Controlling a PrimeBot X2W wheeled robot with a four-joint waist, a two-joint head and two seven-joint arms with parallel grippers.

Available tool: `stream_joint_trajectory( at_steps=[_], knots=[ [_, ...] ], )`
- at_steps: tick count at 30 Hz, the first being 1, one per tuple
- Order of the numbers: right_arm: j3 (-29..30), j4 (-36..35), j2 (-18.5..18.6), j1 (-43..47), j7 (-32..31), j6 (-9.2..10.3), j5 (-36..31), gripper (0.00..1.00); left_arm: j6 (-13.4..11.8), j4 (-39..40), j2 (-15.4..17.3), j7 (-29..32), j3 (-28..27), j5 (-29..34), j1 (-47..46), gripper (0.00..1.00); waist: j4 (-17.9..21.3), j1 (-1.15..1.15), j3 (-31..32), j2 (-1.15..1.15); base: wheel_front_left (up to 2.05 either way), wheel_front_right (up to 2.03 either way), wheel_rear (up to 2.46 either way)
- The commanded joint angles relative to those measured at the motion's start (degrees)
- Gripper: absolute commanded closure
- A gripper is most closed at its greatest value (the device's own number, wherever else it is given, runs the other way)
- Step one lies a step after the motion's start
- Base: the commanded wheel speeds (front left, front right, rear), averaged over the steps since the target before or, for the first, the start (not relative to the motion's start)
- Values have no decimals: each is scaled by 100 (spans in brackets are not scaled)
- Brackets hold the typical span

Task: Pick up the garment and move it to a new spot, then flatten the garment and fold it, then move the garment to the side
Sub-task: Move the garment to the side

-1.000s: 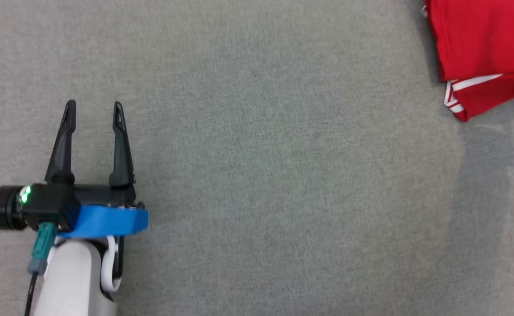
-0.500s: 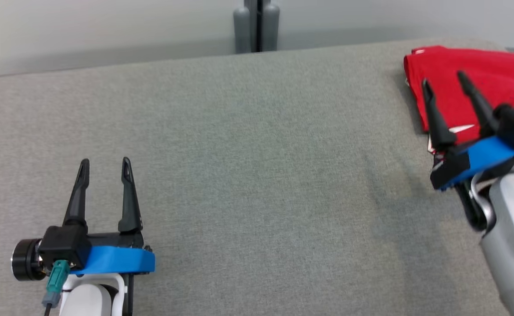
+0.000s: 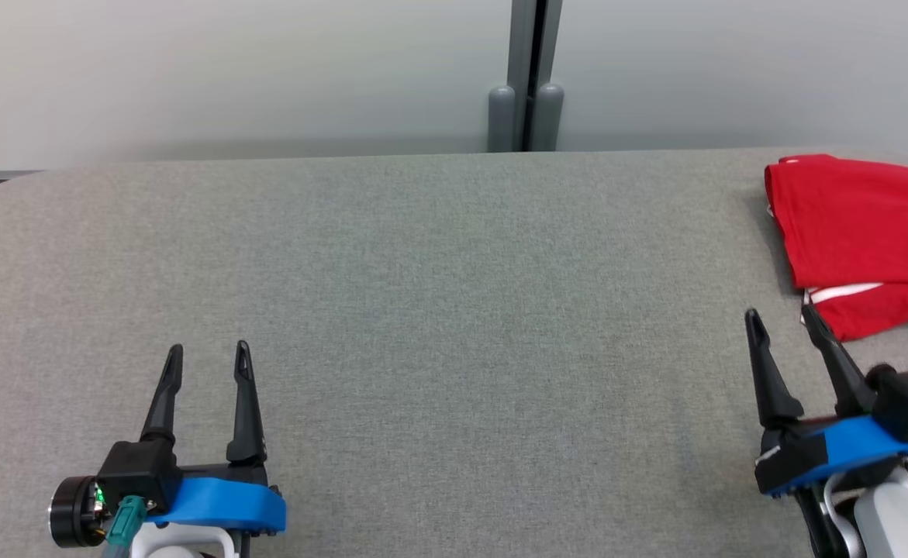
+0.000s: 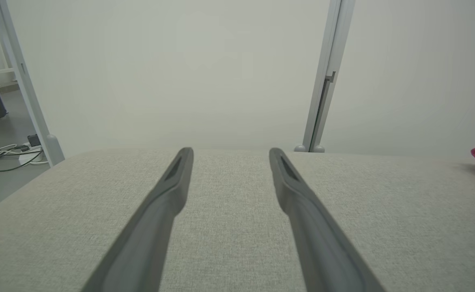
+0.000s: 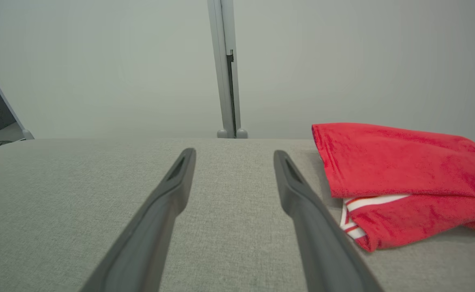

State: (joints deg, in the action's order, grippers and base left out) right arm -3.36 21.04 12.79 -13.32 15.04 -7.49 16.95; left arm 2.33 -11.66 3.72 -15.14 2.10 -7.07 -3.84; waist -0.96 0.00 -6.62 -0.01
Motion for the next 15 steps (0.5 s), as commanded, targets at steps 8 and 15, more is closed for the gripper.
stream_joint_trajectory(
  at_steps=[8,15],
  knots=[
    [486,-630,-458,965,15,-2,-302,0,79,-185,-31,2,12,-6,172,0,-148,0,264,1,0,0,0],
    [594,-1042,-671,1425,8,-2,-516,0,137,-260,-38,2,-46,-2,345,0,-180,0,462,1,0,0,0]
  ],
)
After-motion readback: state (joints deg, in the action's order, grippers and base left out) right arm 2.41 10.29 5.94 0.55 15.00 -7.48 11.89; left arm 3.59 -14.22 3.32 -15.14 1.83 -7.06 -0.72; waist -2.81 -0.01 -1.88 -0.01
